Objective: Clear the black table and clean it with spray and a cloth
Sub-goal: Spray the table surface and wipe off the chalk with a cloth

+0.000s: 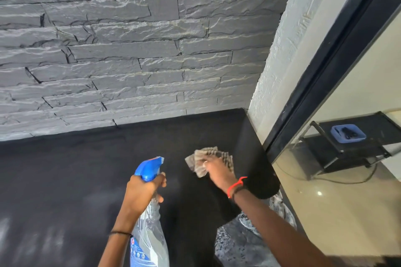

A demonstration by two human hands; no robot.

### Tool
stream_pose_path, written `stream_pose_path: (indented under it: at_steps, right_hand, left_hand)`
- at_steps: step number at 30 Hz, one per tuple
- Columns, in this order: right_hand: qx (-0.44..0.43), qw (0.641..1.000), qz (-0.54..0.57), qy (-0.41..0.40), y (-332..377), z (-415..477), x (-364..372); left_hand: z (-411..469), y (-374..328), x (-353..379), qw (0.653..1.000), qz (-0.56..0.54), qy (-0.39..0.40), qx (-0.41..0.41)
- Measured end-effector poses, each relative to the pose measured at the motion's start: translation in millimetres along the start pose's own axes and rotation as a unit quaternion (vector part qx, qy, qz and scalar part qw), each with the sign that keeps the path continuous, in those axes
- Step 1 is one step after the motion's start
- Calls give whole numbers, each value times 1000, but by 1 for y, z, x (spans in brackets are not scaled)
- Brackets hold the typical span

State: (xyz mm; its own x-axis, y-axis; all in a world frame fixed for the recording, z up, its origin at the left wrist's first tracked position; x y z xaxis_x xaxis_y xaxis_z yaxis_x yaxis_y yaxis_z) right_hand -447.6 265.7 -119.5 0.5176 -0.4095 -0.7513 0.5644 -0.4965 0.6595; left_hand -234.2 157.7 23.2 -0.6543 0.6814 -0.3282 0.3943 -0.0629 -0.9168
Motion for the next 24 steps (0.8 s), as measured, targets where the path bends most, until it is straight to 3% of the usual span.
stream_pose_path:
  at_steps: [3,5,7,9,11,12,13,15,17,20,24]
  right_hand:
    - [-110,981,-158,22,4,-47,27]
    - [-154,974,-166,22,-15,-78,22]
    - [-69,995,-72,19,-34,-106,-6]
    - [98,994,56,10,-67,-120,-43]
    - [62,987,147,0,-86,-124,-68]
    - [28,953,302,15,-97,-116,-79]
    - [28,947,317,30,-106,-115,-84]
    - [37,996,79,19,-115,-118,-94]
    - [128,988,-72,46,-107,-121,-101]
    - [124,978,-155,57,-101,-123,-100]
    - [91,977,-174,78,-94,-120,-99]
  left_hand:
    - [-11,2,-2,1000,0,9,5]
    - [-20,6,-4,1000,1,15,5]
    - [-33,10,-5,1000,-1,27,5]
    - [-44,18,-3,999,2,39,-1]
    - [-61,29,0,999,4,50,-15]
    - [-63,31,4,998,8,57,-15]
    - [-67,34,9,998,9,65,-17]
    - [-86,43,18,996,16,78,-27]
    - [-109,54,30,995,24,91,-41]
    - [-136,69,48,992,25,113,-59]
    - [-157,77,61,990,45,111,-74]
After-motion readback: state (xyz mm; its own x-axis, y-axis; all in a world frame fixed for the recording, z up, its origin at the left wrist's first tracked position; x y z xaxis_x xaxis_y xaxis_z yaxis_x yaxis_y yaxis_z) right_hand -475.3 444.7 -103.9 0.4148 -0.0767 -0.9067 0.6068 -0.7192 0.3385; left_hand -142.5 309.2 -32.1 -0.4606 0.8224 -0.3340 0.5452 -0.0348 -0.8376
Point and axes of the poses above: each hand's wrist, its own z-axis towards the middle knuckle, its own x-axis out of the palm, y = z × x, the point moved 5 cm from there along z, towards the middle knuckle, and after that the axes turned 7 degrees about x, right-handed, at the moved point
